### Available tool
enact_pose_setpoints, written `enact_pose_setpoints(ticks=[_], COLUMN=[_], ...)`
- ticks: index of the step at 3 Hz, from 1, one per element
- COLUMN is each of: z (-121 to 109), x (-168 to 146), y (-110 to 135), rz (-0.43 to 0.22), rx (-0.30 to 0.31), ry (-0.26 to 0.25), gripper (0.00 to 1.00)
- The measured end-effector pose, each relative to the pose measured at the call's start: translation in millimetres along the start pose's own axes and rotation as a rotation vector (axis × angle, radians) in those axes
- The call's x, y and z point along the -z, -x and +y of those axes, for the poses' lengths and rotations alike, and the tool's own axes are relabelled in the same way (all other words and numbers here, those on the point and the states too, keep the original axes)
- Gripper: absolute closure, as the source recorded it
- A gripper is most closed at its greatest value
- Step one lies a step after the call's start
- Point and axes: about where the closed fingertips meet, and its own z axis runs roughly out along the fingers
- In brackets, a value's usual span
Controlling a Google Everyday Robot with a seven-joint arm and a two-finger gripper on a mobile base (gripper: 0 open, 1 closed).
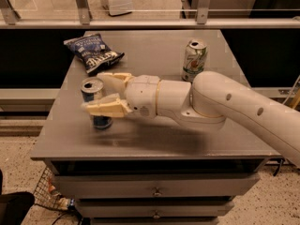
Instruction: Knock redbull can over
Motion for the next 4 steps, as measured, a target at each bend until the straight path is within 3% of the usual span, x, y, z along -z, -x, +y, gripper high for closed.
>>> enact_pose_setpoints(ticks=[2,3,4], z=[3.1,4.6,4.4], x=[-3.4,-5.0,-2.9], y=[2.4,3.5,8.5], rz=[0.0,-0.001,0.058], rx=[0.004,0.006,0.013], ry=[0.008,0.011,0.017], gripper=[0.87,1.0,1.0])
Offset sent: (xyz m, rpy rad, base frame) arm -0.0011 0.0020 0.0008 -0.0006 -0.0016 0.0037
